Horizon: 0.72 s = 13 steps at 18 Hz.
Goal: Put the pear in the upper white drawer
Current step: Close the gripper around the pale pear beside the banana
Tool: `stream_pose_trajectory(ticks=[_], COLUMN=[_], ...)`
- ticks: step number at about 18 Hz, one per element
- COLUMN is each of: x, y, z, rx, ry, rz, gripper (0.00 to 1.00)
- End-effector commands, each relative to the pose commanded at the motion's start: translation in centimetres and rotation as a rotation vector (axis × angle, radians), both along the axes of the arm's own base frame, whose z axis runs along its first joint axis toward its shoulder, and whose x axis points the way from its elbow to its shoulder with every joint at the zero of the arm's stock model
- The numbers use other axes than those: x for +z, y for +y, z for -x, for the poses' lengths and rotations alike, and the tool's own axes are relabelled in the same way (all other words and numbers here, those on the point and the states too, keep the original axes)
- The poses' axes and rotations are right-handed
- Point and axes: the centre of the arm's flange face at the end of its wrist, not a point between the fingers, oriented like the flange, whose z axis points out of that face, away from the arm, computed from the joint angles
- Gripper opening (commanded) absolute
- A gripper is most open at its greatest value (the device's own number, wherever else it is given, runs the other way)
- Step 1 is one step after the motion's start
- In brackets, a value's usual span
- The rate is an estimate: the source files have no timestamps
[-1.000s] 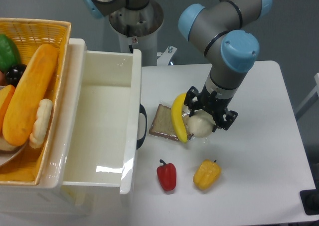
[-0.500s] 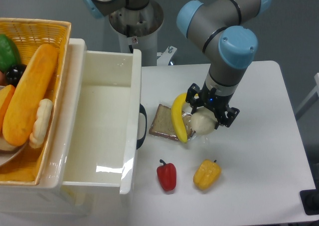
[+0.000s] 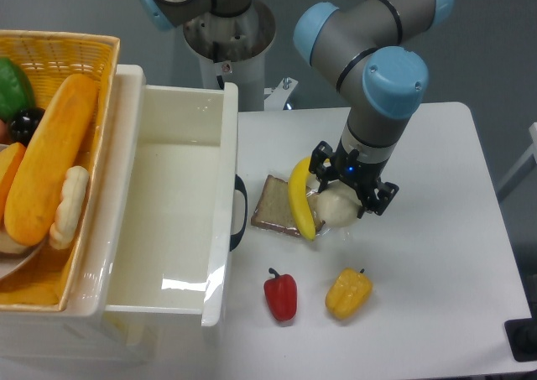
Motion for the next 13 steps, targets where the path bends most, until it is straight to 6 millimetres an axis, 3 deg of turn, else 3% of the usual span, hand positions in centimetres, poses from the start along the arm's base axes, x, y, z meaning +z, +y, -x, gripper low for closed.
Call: stream_pose_trajectory(ticks=[13], x=[0.13], y=[0.09], z=[0.03], rx=[-0.012], ry=[0.001], rz=[0.003], gripper=[0.49])
